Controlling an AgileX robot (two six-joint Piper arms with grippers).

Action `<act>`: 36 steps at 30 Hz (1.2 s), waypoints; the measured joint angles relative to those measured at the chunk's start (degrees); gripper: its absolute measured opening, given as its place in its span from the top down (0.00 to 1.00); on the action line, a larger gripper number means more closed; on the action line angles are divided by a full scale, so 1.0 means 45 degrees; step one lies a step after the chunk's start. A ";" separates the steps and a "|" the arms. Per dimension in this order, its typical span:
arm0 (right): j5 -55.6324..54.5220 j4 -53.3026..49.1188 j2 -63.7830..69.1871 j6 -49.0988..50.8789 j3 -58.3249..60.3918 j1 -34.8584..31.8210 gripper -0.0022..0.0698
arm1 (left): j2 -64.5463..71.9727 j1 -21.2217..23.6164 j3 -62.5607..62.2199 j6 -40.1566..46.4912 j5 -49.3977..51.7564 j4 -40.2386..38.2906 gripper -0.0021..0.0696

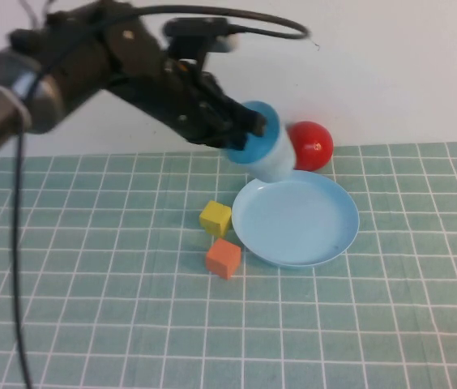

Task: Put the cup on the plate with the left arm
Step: Place the cup on the plate

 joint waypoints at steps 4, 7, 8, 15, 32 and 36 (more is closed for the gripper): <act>0.0000 -0.0175 0.0000 -0.0079 0.0000 0.0000 0.97 | 0.0955 -0.1075 -0.0777 -0.0106 0.0300 0.0522 0.95; 0.0000 -0.0207 0.0000 -0.0098 0.0000 0.0000 0.97 | 0.1814 -0.1507 -0.1141 -0.0620 0.0324 0.1026 0.95; 0.0000 -0.0216 0.0000 -0.0098 0.0000 0.0000 0.97 | 0.2060 -0.1536 -0.1262 -0.0859 0.0269 0.1307 0.95; 0.0000 -0.0245 0.0000 -0.0127 0.0000 0.0000 0.97 | 0.3928 -0.1582 -0.2841 -0.2435 0.0130 0.2578 0.95; 0.0000 -0.0265 0.0000 -0.0127 0.0000 0.0000 0.97 | 0.5517 -0.1709 -0.4264 -0.2259 0.0606 0.2846 0.59; 0.0000 -0.0265 0.0000 -0.0152 0.0000 0.0000 0.97 | 0.5517 -0.1717 -0.4290 -0.2015 0.0606 0.2846 0.39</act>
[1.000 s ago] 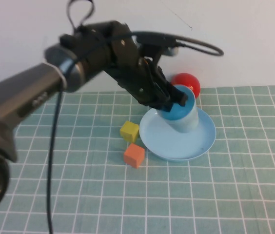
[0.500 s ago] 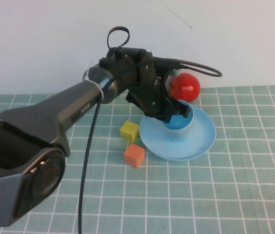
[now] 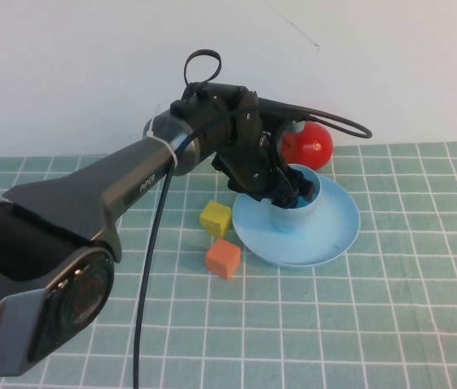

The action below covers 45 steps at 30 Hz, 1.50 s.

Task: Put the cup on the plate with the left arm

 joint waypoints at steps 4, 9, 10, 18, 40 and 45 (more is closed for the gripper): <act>0.0000 0.0000 0.0000 0.0000 0.0000 0.0000 0.97 | -0.0091 0.0000 -0.0030 0.0080 -0.0025 0.0053 0.37; 0.0000 0.0000 0.0000 0.0000 0.0000 0.0000 0.97 | -0.0436 0.0000 -0.0701 -0.0248 0.0963 0.0607 0.40; 0.0000 0.0000 0.0000 0.0000 0.0000 0.0000 0.97 | -0.0529 0.0000 -0.0961 -0.0275 0.1268 0.0751 0.42; 0.0000 0.0000 0.0000 0.0000 0.0000 0.0000 0.97 | -0.1043 -0.0049 -0.3804 -0.0281 0.4375 0.1273 0.68; 0.0000 0.0000 0.0000 -0.0018 0.0000 0.0000 0.97 | -0.6847 -0.2750 -0.6031 -0.0006 0.4003 0.4529 0.97; 0.0000 0.0000 0.0000 -0.0018 0.0000 0.0000 0.97 | -0.8653 -0.2750 -0.5103 -0.0006 0.4060 0.4506 0.97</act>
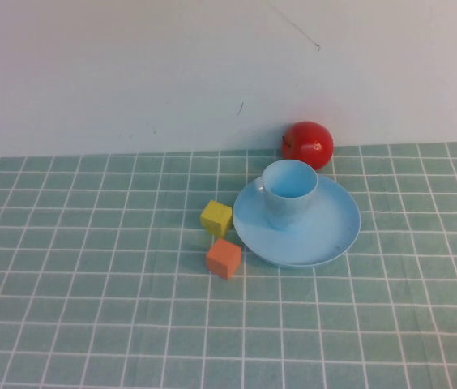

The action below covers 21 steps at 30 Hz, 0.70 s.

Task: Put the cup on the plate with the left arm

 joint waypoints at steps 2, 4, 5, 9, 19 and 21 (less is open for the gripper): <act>0.0000 0.0000 0.0000 0.0000 0.0000 0.0000 0.97 | -0.0714 0.0000 0.0403 0.0023 0.0023 0.0023 0.97; 0.0000 0.0000 0.0000 0.0000 0.0000 0.0000 0.97 | -0.1439 0.0000 0.0795 0.0018 0.0048 0.0023 0.97; 0.0000 0.0000 0.0000 0.0000 0.0000 0.0000 0.97 | -0.1763 0.0000 0.0979 0.0018 0.0048 0.0023 0.97; 0.0000 0.0000 0.0000 0.0000 0.0000 0.0000 0.97 | -0.2883 0.0000 0.1754 0.0050 0.0048 0.0023 0.97; 0.0000 0.0000 0.0000 0.0000 0.0000 0.0000 0.97 | -0.6598 0.0064 0.5570 -0.1131 -0.1122 0.1047 0.97; 0.0000 0.0000 0.0000 0.0000 0.0000 0.0000 0.97 | -0.7786 0.0433 0.7366 -0.1355 -0.2133 0.1080 0.97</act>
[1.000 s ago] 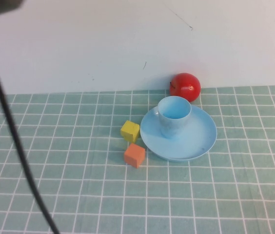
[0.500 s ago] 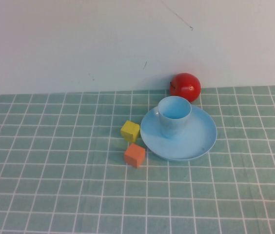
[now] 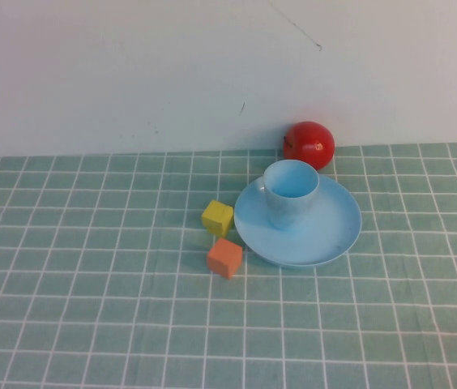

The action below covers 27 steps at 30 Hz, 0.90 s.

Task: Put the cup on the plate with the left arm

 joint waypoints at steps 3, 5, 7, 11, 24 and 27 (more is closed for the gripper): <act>0.0000 0.0000 0.0000 0.0000 0.0000 0.0000 0.97 | -0.1598 0.1347 0.2943 -0.0240 -0.2391 -0.0197 0.97; 0.0000 0.0000 0.0000 0.0000 0.0000 0.0000 0.97 | -0.2542 0.2581 0.5105 -0.0512 -0.4304 -0.0574 0.97; 0.0000 0.0000 0.0000 0.0000 0.0000 0.0000 0.97 | -0.3285 0.3684 0.7149 -0.0720 -0.5910 -0.1195 0.97; 0.0000 0.0000 0.0000 0.0000 0.0000 0.0000 0.97 | -0.4875 0.5618 1.0467 -0.1070 -0.7443 -0.2727 0.97; 0.0000 0.0000 0.0000 0.0000 0.0000 0.0000 0.97 | -1.0267 0.6984 1.7784 -0.1200 -1.1841 -0.4270 0.97; 0.0000 0.0000 0.0000 0.0000 0.0000 0.0000 0.97 | -1.1267 0.6991 1.8986 -0.1200 -1.2677 -0.4270 0.97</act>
